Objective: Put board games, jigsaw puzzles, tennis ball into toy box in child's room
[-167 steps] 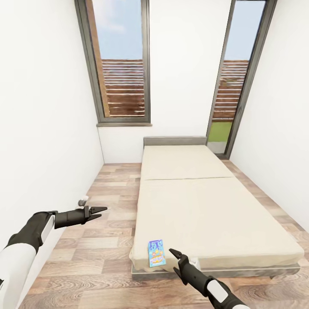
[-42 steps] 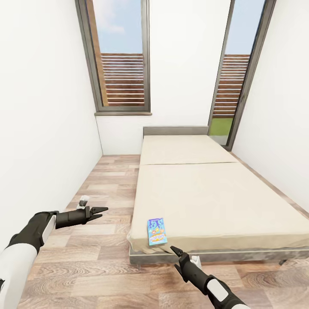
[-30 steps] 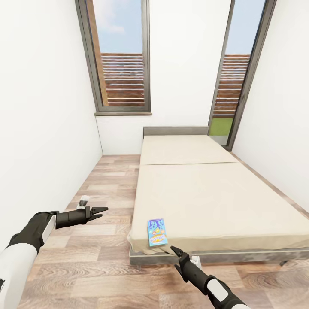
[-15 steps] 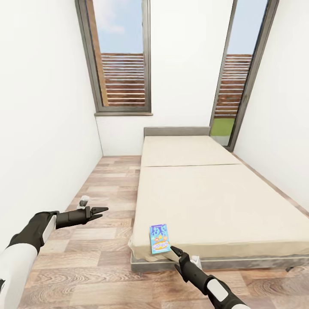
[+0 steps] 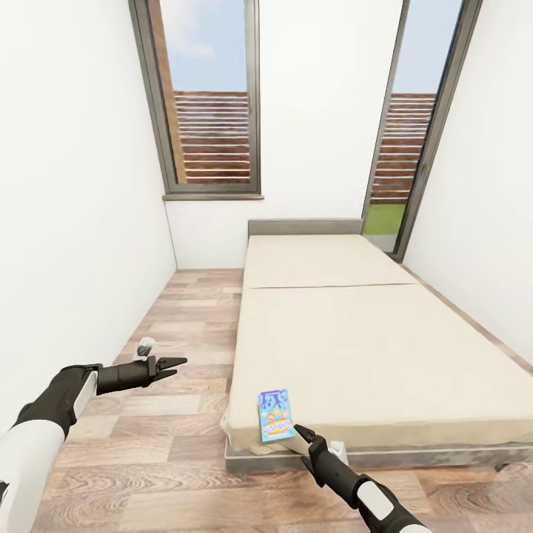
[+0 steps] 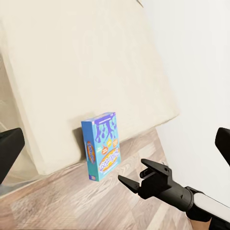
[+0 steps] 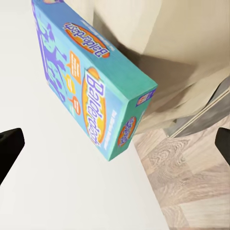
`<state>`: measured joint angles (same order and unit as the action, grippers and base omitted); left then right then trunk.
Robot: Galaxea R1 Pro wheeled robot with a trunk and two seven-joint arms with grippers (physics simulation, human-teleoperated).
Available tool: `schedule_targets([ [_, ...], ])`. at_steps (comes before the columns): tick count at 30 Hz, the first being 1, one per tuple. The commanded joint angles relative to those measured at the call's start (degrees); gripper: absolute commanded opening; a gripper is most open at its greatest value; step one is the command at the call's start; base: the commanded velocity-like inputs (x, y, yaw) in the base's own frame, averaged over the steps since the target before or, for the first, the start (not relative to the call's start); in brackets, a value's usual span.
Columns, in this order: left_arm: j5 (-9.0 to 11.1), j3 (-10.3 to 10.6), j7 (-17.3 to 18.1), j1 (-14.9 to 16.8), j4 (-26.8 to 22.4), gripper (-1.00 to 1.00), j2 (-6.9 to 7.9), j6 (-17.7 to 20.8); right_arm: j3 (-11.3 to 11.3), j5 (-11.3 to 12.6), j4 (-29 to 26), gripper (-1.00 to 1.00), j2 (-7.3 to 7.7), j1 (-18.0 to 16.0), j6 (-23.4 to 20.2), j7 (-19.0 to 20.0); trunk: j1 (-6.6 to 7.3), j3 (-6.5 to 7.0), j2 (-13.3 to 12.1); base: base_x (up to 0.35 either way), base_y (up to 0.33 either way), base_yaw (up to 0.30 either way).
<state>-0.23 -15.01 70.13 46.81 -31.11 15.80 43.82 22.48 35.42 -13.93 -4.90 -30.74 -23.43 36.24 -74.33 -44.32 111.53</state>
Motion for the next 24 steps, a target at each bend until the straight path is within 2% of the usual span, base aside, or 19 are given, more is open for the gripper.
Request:
schedule_targets([
  [1, -0.03, -0.12, 0.2, 0.04, 0.0, 1.0, 0.0, 0.57, 0.2, 0.35, -0.05, 1.0, -0.02, -0.02, -0.48, -0.03, 0.01, -0.05, 0.02, 0.015, 0.0, 0.0],
  [7, -0.04, -0.18, 0.27, 0.04, -0.07, 1.0, 0.02, 0.64, 0.2, 0.35, -0.04, 1.0, -0.02, -0.02, -0.48, -0.03, 0.01, -0.05, 0.02, 0.005, 0.0, 0.0],
  [24, -0.03, -0.22, 0.27, 0.04, -0.09, 1.0, 0.02, 0.65, 0.2, 0.35, -0.05, 1.0, -0.02, -0.02, -0.48, -0.03, -3.73, -3.11, 6.84, 0.0, 0.0, 0.0],
])
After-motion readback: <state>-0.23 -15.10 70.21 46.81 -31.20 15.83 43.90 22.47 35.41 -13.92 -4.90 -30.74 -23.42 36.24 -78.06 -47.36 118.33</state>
